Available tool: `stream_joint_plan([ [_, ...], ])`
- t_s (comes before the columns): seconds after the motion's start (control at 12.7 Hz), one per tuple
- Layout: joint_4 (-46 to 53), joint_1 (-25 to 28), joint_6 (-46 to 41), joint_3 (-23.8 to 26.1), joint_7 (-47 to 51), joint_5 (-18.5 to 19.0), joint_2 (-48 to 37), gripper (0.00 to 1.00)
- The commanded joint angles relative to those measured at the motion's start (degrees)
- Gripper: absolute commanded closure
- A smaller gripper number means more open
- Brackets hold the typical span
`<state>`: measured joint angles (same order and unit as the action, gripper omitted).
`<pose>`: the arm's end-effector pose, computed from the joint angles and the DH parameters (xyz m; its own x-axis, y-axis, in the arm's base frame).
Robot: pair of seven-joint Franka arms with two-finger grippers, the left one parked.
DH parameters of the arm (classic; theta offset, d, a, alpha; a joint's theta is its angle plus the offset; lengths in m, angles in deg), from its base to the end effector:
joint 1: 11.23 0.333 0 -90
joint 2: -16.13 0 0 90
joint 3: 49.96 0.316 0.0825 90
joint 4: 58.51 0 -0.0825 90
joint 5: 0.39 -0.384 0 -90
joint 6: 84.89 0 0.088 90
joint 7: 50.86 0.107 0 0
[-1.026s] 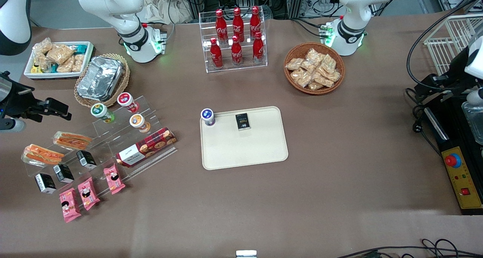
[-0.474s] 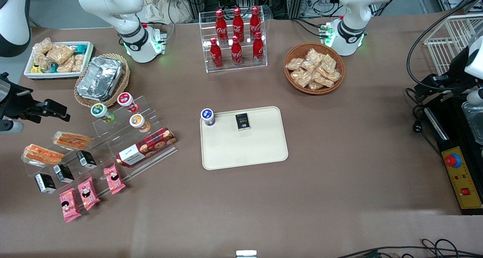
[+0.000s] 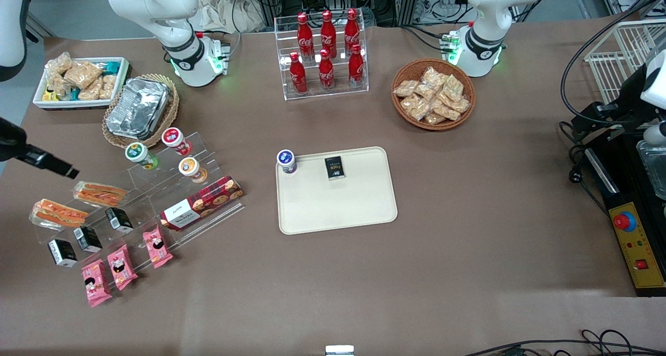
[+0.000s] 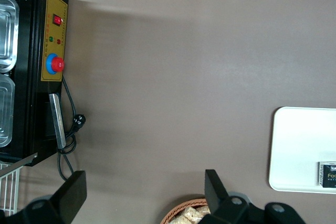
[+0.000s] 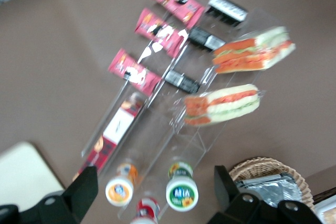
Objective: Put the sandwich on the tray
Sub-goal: 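Lower the open right gripper over the upright wrapped sandwich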
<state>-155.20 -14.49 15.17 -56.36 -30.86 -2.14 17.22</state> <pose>0.5647 -0.0928 0.5738 0.8660 -0.4992 0.0278 -0.4980 -0.8662 -0.0401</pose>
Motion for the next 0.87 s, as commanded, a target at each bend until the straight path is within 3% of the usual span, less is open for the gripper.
stream_joint_plan([
  [0.0, 3.4, -1.2, 1.1, -1.8, 9.9, 1.8, 3.3, 0.02],
  [0.39, 5.5, -2.4, 5.4, -5.9, 29.5, 2.1, 8.7, 0.02],
  [0.79, 5.5, -4.3, 8.5, -7.6, 40.9, 1.9, 13.4, 0.02],
])
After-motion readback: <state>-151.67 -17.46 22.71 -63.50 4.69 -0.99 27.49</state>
